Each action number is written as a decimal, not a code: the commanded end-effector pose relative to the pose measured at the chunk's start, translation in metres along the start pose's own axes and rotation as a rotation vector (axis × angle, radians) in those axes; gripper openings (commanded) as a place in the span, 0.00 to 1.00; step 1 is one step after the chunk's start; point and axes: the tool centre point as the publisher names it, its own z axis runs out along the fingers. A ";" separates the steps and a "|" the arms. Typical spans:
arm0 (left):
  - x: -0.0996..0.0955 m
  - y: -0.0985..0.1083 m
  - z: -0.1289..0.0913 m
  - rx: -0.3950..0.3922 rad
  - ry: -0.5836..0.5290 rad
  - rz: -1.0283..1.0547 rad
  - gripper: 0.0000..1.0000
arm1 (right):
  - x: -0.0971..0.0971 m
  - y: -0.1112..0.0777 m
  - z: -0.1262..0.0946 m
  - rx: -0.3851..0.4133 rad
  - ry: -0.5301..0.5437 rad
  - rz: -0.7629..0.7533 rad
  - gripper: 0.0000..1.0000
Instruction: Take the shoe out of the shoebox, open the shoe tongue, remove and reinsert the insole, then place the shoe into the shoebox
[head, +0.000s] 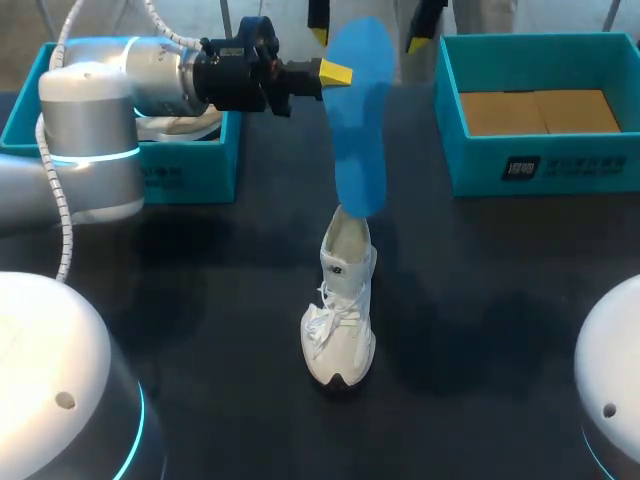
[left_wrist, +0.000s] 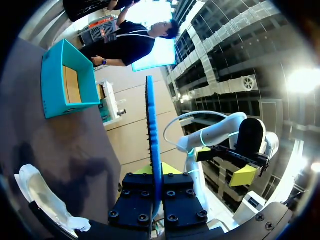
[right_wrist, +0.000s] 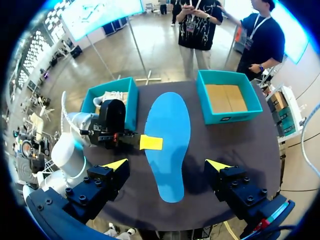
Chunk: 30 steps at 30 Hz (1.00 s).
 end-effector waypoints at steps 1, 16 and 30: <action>0.000 0.000 0.000 0.000 -0.002 0.000 0.00 | -0.005 0.000 0.001 -0.001 0.016 0.000 1.00; 0.000 0.000 0.000 0.000 -0.002 0.000 0.00 | -0.030 0.002 0.008 0.037 0.119 0.038 1.00; 0.000 0.000 0.000 0.000 -0.002 0.000 0.00 | -0.033 0.002 0.008 0.039 0.124 0.043 1.00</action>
